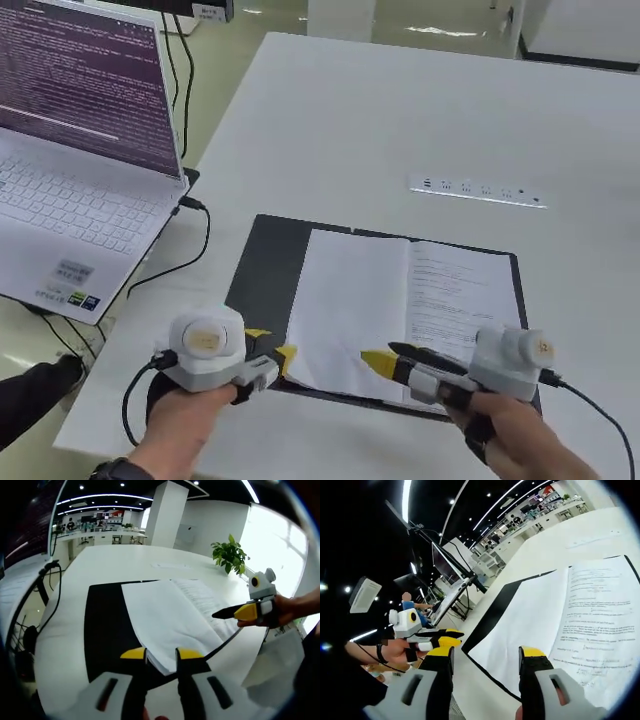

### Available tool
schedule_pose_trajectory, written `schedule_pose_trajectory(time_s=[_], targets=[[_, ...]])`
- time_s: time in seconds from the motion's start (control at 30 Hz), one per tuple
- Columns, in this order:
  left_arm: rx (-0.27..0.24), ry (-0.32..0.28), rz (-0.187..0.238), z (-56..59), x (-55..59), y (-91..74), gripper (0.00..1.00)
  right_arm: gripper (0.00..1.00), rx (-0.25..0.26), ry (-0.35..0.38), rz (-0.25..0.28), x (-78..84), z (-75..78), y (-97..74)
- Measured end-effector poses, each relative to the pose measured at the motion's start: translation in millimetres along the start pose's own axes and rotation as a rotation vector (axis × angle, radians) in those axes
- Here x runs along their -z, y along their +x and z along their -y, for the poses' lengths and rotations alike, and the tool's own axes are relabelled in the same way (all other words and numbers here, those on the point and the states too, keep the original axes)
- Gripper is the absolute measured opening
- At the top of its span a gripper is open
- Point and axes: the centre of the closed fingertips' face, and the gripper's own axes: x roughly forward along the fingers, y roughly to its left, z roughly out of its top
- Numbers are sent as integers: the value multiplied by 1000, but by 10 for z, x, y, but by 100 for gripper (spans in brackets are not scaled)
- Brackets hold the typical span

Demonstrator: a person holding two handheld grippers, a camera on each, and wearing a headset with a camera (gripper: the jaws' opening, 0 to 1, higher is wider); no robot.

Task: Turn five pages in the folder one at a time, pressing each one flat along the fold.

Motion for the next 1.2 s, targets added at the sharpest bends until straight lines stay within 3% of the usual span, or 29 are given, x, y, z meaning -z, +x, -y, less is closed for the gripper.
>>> schedule_pose_trajectory(time_s=[0.2, 0.3, 0.67, 0.8, 0.97, 1.2], targets=[[-12, -2, -44, -72, 81, 171, 0, 49, 23, 17, 8, 46, 76, -95], [-1, -21, -52, -65, 120, 233, 0, 49, 30, 22, 8, 52, 81, -103], [-28, -5, -179, -60, 561, 341, 0, 45, 33, 14, 22, -52, 126, -70], [-33, -64, -150, -76, 543, 338, 0, 44, 37, 3, 8, -91, 171, -41], [-28, -26, -146, -62, 536, 332, 0, 42, 48, -13, 3, -197, 244, 14], [-24, -29, -146, -69, 535, 336, 0, 34, 98, -35, 32, -421, 510, 149]])
